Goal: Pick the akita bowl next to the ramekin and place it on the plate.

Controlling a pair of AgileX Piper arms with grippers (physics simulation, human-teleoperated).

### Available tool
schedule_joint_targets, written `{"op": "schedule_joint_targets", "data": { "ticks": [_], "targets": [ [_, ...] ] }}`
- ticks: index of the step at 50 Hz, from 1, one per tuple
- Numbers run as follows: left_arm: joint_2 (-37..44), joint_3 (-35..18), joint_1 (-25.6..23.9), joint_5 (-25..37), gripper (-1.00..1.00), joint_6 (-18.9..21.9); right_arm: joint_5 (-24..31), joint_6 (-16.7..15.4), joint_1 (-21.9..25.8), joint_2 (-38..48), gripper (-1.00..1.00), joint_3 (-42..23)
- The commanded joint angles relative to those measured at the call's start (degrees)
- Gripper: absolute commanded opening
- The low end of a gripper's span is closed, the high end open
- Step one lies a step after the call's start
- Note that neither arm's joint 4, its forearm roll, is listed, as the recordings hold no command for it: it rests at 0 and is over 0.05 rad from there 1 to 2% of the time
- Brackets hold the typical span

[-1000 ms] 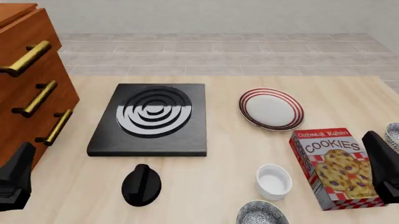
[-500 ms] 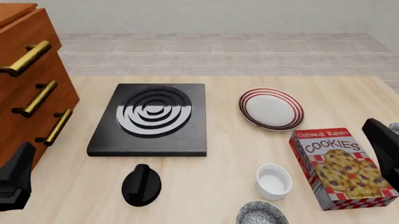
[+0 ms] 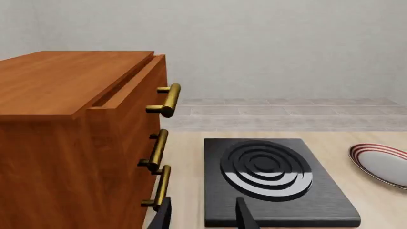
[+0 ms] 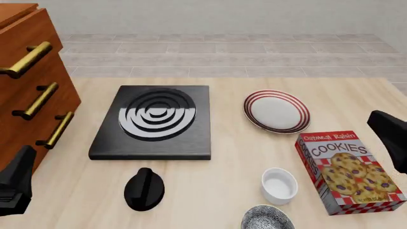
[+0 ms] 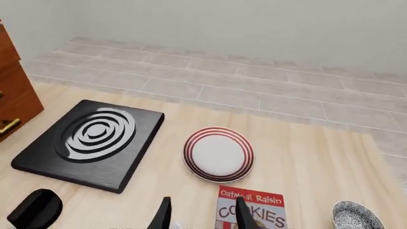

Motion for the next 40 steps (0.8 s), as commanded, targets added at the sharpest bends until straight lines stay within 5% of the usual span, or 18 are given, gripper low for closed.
{"op": "schedule_joint_targets", "data": {
  "ticks": [1, 40],
  "targets": [
    [0.0, 0.0, 0.0, 0.0, 1.0, 0.0, 3.4, 1.0, 2.3, 3.3, 1.0, -4.2],
    [0.0, 0.0, 0.0, 0.0, 1.0, 0.0, 17.7, 5.8, 10.0, 7.4, 1.0, -12.7]
  ]
}}
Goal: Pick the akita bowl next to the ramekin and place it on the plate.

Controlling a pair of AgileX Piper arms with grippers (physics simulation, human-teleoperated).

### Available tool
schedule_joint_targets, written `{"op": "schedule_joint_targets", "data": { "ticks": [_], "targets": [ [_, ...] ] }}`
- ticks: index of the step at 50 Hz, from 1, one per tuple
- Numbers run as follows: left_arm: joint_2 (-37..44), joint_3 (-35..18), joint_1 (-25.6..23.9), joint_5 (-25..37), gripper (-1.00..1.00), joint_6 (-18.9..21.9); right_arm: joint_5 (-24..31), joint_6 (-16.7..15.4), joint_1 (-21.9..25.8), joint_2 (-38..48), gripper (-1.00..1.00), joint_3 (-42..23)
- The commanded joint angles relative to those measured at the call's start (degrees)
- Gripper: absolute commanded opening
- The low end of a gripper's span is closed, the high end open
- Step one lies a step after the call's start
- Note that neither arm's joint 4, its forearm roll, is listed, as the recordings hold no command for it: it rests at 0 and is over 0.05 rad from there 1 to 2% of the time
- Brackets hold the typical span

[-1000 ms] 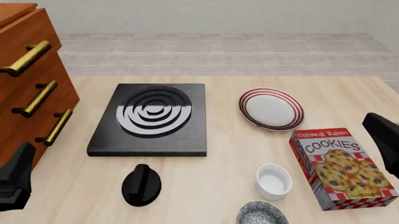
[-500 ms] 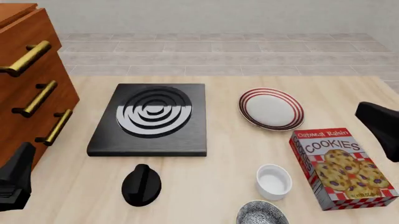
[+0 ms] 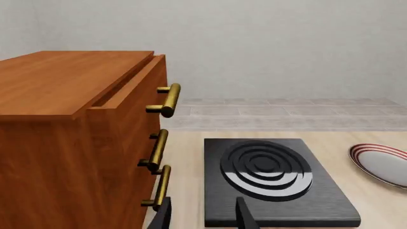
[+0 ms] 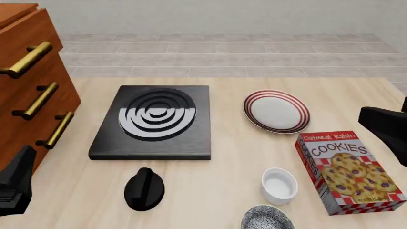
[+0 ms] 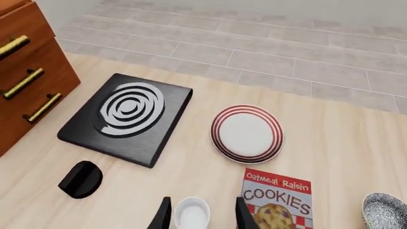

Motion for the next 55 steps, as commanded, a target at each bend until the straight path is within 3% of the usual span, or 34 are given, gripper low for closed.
{"op": "schedule_joint_targets", "data": {
  "ticks": [1, 6, 8, 33, 55],
  "targets": [
    [0.0, 0.0, 0.0, 0.0, 1.0, 0.0, 4.2, 1.6, 2.6, 0.1, 1.0, -1.6],
    [0.0, 0.0, 0.0, 0.0, 1.0, 0.0, 5.4, 2.0, 3.4, -0.1, 1.0, -1.7],
    [0.0, 0.0, 0.0, 0.0, 1.0, 0.0, 5.9, 4.2, 3.5, -0.1, 1.0, -1.6],
    [0.0, 0.0, 0.0, 0.0, 1.0, 0.0, 7.0, 6.6, 8.7, 0.3, 1.0, 2.2],
    [0.0, 0.0, 0.0, 0.0, 1.0, 0.0, 4.6, 8.1, 12.9, 3.7, 1.0, 5.1]
  ]
}}
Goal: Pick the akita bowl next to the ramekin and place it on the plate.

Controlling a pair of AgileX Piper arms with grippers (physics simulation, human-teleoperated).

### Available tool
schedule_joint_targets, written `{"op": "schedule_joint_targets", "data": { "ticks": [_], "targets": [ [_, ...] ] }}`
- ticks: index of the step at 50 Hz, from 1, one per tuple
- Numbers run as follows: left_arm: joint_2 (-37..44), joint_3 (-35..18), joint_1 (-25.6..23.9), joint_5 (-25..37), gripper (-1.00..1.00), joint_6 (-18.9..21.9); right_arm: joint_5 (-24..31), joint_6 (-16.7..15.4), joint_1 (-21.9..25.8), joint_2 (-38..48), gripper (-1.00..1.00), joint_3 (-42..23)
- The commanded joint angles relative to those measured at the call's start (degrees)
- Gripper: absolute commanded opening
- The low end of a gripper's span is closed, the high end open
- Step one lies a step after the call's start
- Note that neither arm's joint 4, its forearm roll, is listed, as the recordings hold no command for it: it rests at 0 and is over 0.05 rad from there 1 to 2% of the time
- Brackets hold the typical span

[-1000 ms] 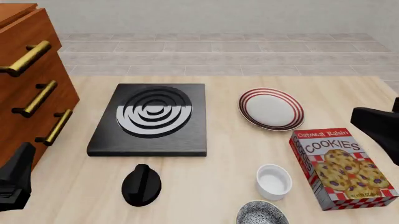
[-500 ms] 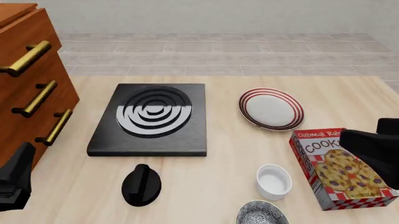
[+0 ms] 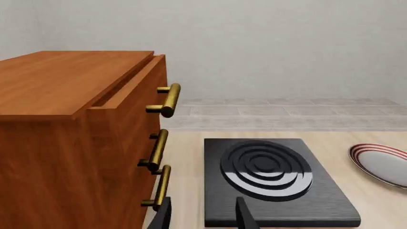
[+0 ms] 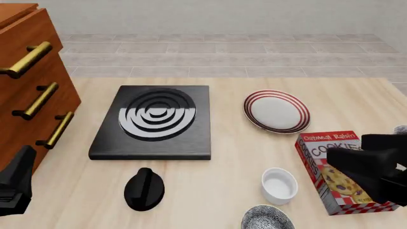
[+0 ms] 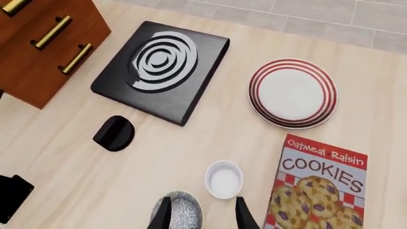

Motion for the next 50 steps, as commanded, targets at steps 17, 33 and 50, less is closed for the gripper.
{"op": "schedule_joint_targets", "data": {
  "ticks": [17, 33, 50],
  "targets": [
    [0.0, 0.0, 0.0, 0.0, 1.0, 0.0, -2.6, 2.0, 3.9, 3.0, 1.0, 4.8],
    [0.0, 0.0, 0.0, 0.0, 1.0, 0.0, -3.7, 3.4, 6.2, 3.8, 1.0, 7.4],
    [0.0, 0.0, 0.0, 0.0, 1.0, 0.0, -5.4, 3.4, 6.0, 5.2, 1.0, 9.8]
  ]
}}
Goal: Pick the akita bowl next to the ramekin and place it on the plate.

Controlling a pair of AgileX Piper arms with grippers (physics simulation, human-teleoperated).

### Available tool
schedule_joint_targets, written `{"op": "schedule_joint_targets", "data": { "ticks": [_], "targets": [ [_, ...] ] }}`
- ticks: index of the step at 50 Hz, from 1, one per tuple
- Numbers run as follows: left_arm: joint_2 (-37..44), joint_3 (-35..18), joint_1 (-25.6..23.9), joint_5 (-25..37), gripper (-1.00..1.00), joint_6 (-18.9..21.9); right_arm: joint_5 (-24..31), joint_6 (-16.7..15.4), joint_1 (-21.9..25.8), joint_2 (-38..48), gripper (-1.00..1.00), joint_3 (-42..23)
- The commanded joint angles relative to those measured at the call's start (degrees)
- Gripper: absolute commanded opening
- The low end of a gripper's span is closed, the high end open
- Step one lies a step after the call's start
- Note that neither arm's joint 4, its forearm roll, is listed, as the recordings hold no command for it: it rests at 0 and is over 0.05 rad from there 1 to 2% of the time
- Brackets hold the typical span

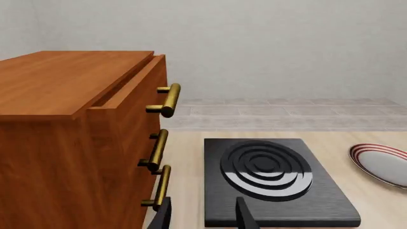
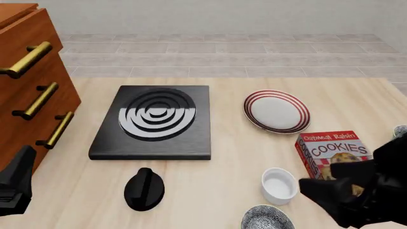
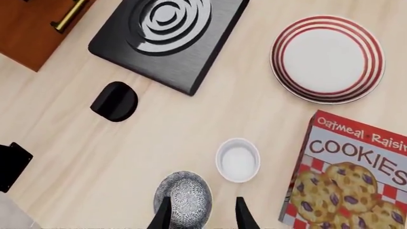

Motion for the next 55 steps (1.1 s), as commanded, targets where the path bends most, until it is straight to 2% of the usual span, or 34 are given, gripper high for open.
{"op": "schedule_joint_targets", "data": {
  "ticks": [1, 14, 44, 55],
  "targets": [
    [0.0, 0.0, 0.0, 0.0, 1.0, 0.0, -1.5, 0.2, 0.1, 1.3, 1.0, 1.7],
    [0.0, 0.0, 0.0, 0.0, 1.0, 0.0, -3.1, -0.6, 0.9, 3.8, 1.0, 2.6],
    [0.0, 0.0, 0.0, 0.0, 1.0, 0.0, -8.5, 0.9, 3.4, 8.3, 1.0, 5.8],
    [0.0, 0.0, 0.0, 0.0, 1.0, 0.0, -11.5, 0.4, 3.7, 10.2, 1.0, 7.7]
  ]
}}
